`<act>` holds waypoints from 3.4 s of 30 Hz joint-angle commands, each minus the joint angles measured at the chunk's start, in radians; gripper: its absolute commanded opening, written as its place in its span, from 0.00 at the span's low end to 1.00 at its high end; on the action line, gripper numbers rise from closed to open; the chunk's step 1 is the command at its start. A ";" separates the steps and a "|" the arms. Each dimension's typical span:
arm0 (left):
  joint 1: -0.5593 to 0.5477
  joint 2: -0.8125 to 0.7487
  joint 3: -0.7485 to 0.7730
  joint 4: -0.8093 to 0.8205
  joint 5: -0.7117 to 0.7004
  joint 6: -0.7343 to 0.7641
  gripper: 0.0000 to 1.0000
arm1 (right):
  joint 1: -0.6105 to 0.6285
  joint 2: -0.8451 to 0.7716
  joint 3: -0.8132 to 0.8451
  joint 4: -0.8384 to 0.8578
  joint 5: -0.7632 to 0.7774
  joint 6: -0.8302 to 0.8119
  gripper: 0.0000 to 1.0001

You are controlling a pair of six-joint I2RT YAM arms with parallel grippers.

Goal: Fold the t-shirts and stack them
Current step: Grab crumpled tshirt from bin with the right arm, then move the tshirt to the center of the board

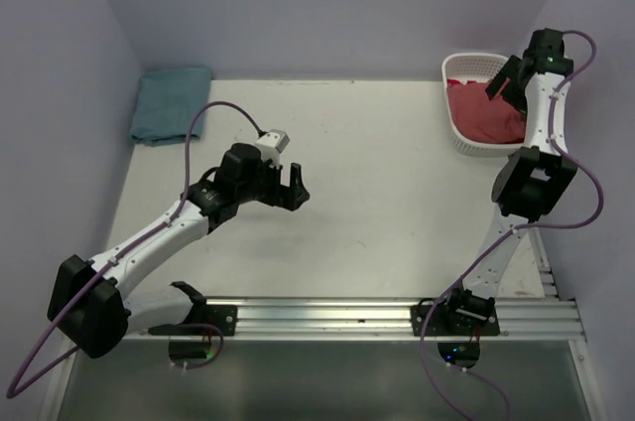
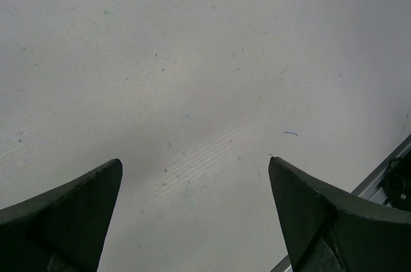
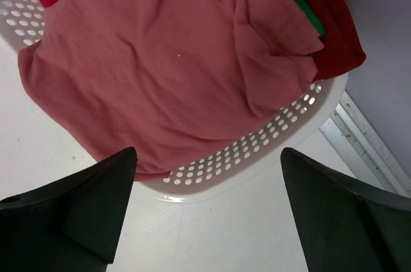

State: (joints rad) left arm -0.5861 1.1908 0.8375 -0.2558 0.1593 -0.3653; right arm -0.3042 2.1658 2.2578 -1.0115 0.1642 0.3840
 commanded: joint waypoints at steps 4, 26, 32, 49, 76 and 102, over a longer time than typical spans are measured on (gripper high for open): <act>-0.008 -0.037 -0.055 0.032 -0.007 -0.041 1.00 | 0.013 0.002 0.000 0.005 -0.037 0.007 0.99; -0.006 -0.089 -0.086 -0.007 -0.089 -0.078 1.00 | 0.002 0.221 0.082 0.010 -0.107 0.038 0.53; -0.008 -0.095 -0.083 0.004 -0.080 -0.090 1.00 | 0.004 0.099 -0.046 0.076 -0.143 0.044 0.00; -0.008 -0.262 -0.034 -0.028 -0.202 -0.116 1.00 | 0.163 -0.676 -0.570 0.352 -0.334 0.027 0.00; -0.006 -0.531 0.124 -0.272 -0.393 -0.156 1.00 | 0.729 -0.847 -0.834 0.401 -0.894 -0.016 0.00; -0.008 -0.340 0.077 -0.277 -0.012 -0.080 1.00 | 0.758 -0.360 -0.506 0.152 0.152 0.497 0.83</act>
State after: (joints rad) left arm -0.5861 0.8165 0.9234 -0.5407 0.0517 -0.4808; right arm 0.4271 1.8214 1.6642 -0.8074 0.2756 0.9039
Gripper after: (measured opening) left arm 0.998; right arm 0.788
